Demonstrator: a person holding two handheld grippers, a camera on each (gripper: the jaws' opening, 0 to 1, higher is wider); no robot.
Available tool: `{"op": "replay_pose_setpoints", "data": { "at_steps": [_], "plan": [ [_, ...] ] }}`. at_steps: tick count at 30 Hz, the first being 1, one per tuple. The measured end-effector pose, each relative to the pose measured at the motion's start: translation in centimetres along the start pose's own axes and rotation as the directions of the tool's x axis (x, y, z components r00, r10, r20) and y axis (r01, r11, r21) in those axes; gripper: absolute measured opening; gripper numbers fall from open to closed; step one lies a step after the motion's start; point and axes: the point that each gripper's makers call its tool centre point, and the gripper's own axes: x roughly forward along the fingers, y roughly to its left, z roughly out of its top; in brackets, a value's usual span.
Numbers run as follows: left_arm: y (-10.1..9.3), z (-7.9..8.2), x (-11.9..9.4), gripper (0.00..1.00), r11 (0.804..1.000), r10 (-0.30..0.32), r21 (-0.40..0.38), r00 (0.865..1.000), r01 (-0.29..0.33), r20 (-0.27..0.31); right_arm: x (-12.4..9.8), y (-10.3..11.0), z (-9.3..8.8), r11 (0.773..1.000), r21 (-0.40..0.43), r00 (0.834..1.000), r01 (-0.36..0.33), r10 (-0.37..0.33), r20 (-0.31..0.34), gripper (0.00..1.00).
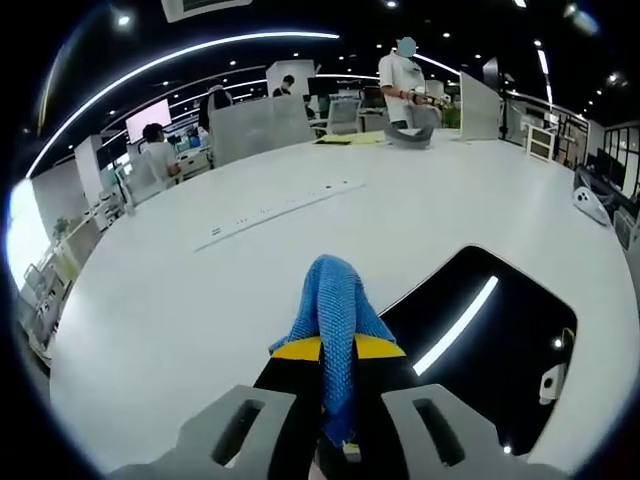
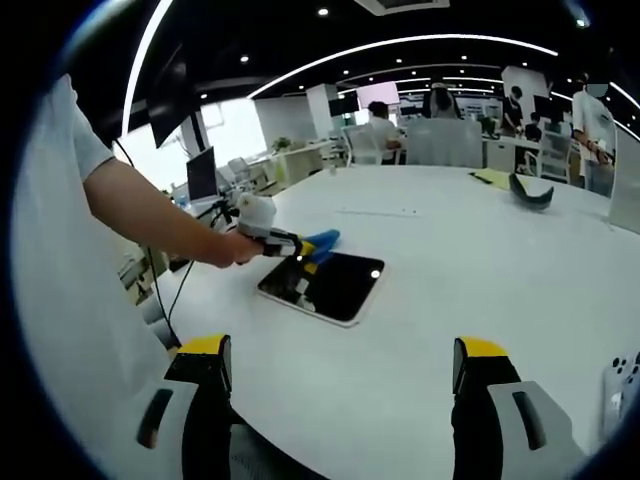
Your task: Wipe the mirror surface with the cleaning cloth until all visible marks leave the cleaned area.
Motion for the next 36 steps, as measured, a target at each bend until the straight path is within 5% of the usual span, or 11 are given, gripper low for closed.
{"op": "replay_pose_setpoints", "data": {
  "at_steps": [36],
  "plan": [
    [-0.7, -1.8, -2.7, 0.07, 1.0, 0.013, -0.026, 1.0, -0.013, 0.017, 0.1, 0.9, 1.0, 0.999, -0.039, 1.0, -0.022, 0.022, 0.015, 0.91]
  ]
}}
